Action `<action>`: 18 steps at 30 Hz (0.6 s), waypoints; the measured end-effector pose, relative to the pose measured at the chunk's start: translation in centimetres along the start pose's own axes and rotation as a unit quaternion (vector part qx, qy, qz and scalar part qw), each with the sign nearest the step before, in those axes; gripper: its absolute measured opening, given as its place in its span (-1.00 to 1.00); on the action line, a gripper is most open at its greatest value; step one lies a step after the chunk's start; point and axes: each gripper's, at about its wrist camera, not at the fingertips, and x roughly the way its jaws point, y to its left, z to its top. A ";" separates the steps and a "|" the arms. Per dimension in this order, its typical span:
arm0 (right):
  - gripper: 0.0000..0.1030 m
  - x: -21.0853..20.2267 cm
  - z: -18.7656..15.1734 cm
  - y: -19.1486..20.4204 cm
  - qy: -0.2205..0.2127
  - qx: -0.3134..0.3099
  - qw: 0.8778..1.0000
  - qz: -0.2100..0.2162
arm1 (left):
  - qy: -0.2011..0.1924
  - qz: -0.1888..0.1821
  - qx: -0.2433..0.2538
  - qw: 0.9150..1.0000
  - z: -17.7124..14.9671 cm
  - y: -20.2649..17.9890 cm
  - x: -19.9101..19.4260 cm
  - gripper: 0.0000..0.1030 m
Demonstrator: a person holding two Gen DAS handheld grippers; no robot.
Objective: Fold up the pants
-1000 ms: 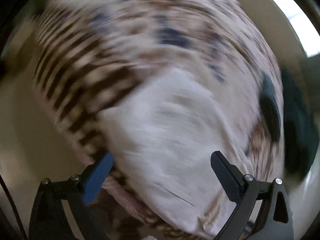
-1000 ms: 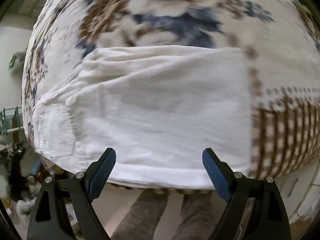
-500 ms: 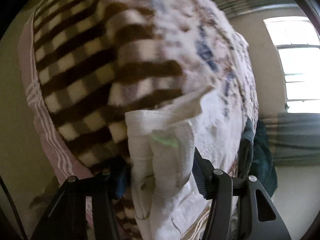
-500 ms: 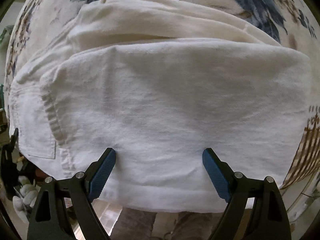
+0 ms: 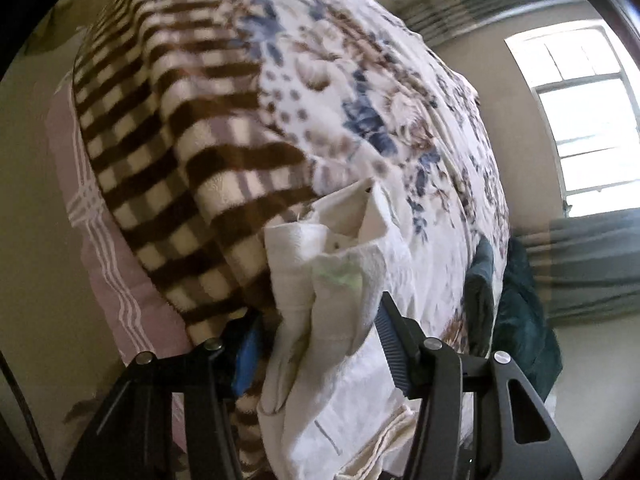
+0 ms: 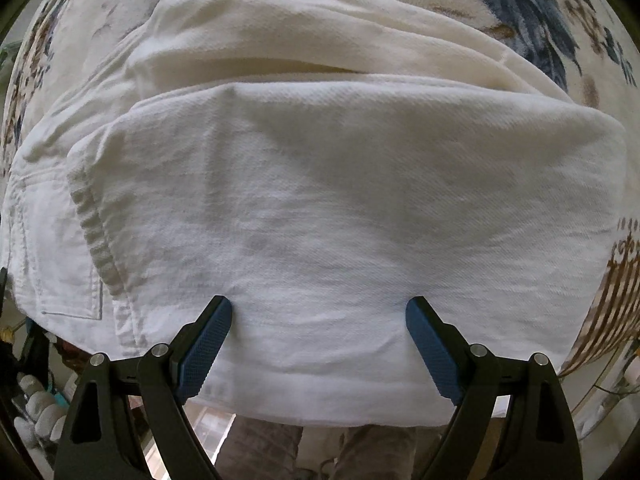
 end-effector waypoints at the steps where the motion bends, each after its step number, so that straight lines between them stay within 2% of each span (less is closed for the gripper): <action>1: 0.77 -0.1 0.0 -0.1 0.000 -0.001 1.000 0.001 | -0.002 0.001 0.004 1.000 -0.2 -0.1 -0.2 -0.04; 8: 0.77 1.5 0.8 1.6 0.003 -0.001 1.000 -0.002 | 0.004 0.013 0.011 1.000 -0.7 -0.5 0.4 -0.04; 15: 0.79 1.6 1.2 1.7 0.006 -0.003 1.000 -0.003 | 0.013 0.018 0.012 1.000 -2.0 -1.0 -0.7 -0.04; 18: 0.79 1.5 1.3 1.7 0.008 -0.002 1.000 -0.004 | 0.021 0.029 0.013 0.999 -1.9 -0.4 0.3 -0.04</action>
